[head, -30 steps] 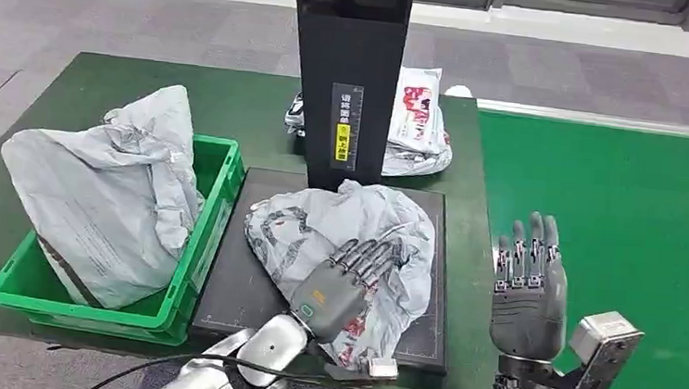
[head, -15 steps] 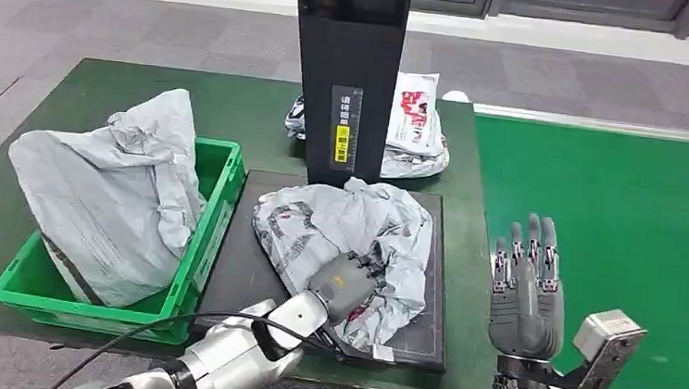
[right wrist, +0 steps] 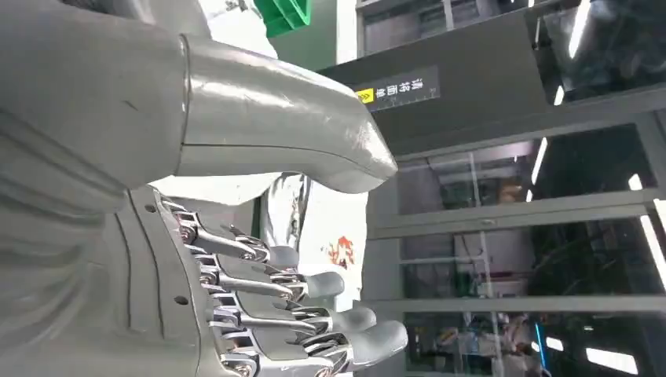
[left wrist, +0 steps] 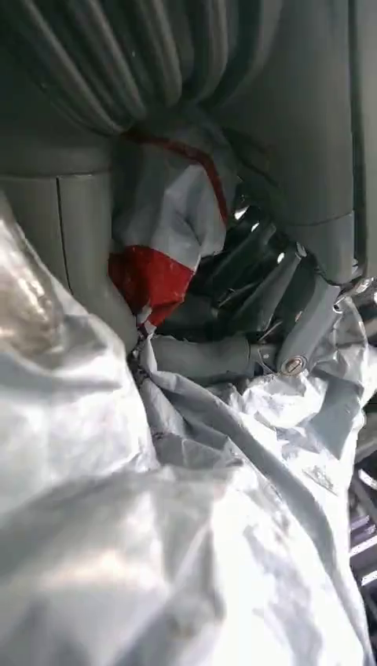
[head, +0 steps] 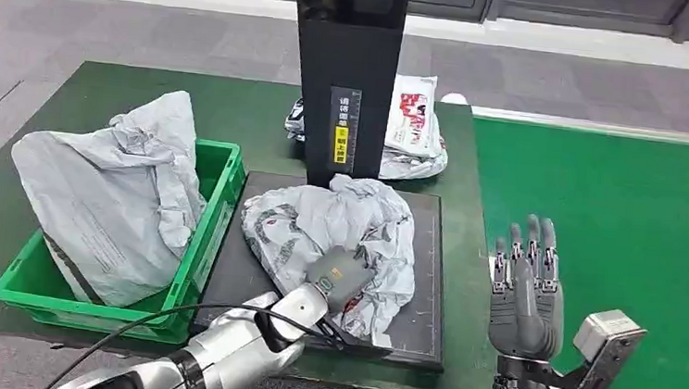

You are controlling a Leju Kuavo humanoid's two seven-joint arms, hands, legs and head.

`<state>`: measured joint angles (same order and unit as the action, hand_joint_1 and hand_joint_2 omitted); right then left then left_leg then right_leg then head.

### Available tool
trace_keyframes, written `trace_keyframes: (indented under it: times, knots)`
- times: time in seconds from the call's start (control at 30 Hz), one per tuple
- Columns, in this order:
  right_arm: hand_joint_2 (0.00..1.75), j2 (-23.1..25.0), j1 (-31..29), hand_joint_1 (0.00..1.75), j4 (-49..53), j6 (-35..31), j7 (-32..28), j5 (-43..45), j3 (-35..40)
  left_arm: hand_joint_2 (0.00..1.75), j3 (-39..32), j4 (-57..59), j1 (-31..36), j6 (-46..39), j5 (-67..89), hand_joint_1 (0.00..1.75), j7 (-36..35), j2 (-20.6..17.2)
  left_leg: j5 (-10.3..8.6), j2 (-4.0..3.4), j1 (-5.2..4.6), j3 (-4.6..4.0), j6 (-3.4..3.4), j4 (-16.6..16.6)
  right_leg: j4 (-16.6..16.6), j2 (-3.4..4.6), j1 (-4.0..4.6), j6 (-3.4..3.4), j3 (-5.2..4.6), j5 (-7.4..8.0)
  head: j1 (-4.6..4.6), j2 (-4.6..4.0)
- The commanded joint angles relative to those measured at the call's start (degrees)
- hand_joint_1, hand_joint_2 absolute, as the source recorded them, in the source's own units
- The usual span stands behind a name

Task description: Moved the parcel from conveyor to table for the left to box.

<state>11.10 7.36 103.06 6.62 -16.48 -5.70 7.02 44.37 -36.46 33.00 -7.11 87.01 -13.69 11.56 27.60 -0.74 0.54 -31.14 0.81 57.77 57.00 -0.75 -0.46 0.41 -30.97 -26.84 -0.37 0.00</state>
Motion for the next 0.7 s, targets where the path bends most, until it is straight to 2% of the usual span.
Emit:
trace_keyframes:
  times: [0.03, 0.1, 0.2, 0.3, 0.4, 0.5, 0.67, 0.7]
  knots:
    - [1.75, -0.06, 1.23, 0.00, -0.70, -0.38, -0.18, 0.85, -3.10, 1.75, -6.26, -20.94, -6.54, -8.70, 2.99, 1.75, -5.82, -8.66, -0.42, -0.04, -0.02, -0.94, 0.00, -0.10, -0.05, 0.16, 0.01, -0.05, -1.01, 0.43, 0.00, 0.00]
    - [1.75, -0.21, 1.94, 0.00, 0.02, -0.84, -0.09, 1.00, -3.18, 1.75, -12.92, -32.97, -11.09, -15.84, 2.99, 1.75, -4.30, -9.70, -0.20, -0.06, 0.01, -0.56, 0.03, 0.00, 0.04, 0.15, 0.04, -0.08, -0.65, 0.21, 0.00, 0.00]
    - [1.75, -0.55, 2.62, 0.00, 0.05, -2.07, -0.25, 1.45, -3.01, 1.75, -23.61, -48.14, -18.30, -22.95, -3.91, 1.75, 5.23, -8.29, -0.30, -0.09, -0.04, -0.42, 0.15, -0.08, 0.07, 0.24, 0.03, -0.14, -1.05, 0.24, -0.02, 0.00]
    - [1.75, -0.32, 3.36, 0.00, -0.11, -3.17, -0.45, 1.66, -3.27, 1.75, -29.50, -59.98, -23.99, -30.31, -10.61, 1.75, 11.87, -7.75, -0.37, -0.05, -0.01, -0.60, 0.10, -0.04, 0.16, 0.27, 0.01, -0.13, -1.29, 0.26, 0.00, 0.00]
    - [1.75, 0.14, 3.95, 0.00, -0.05, -3.71, -0.65, 1.64, -4.16, 1.75, -35.20, -68.85, -28.26, -32.89, -16.89, 1.75, 17.50, -6.65, -0.32, -0.34, -0.02, -0.62, 0.18, -0.05, 0.21, 0.54, -0.02, -0.17, -1.45, 0.29, -0.02, 0.00]
    - [1.75, 0.63, 4.36, 0.00, 0.11, -3.46, -0.65, 1.66, -4.89, 1.75, -42.25, -73.65, -30.19, -32.89, -19.97, 1.75, 24.48, -3.20, -0.24, -0.26, 0.03, -0.80, 0.14, 0.01, 0.23, 0.48, 0.03, -0.18, -1.58, 0.23, -0.02, 0.00]
    - [1.75, 0.77, 4.41, 0.00, 0.17, -3.43, -0.65, 1.67, -4.97, 1.75, -42.75, -73.95, -30.25, -32.89, -20.51, 1.75, 25.15, -3.05, -0.32, -0.07, -0.02, -0.81, 0.12, -0.05, 0.19, 0.26, -0.02, -0.14, -1.55, 0.19, 0.00, 0.00]
    - [1.75, 0.99, 4.38, 0.00, 0.20, -3.29, -0.65, 1.55, -4.98, 1.75, -44.25, -73.89, -29.73, -32.89, -19.88, 1.75, 26.44, -1.64, -0.29, -0.08, 0.02, -0.80, 0.14, -0.01, 0.20, 0.23, 0.01, -0.14, -1.52, 0.17, -0.02, 0.00]
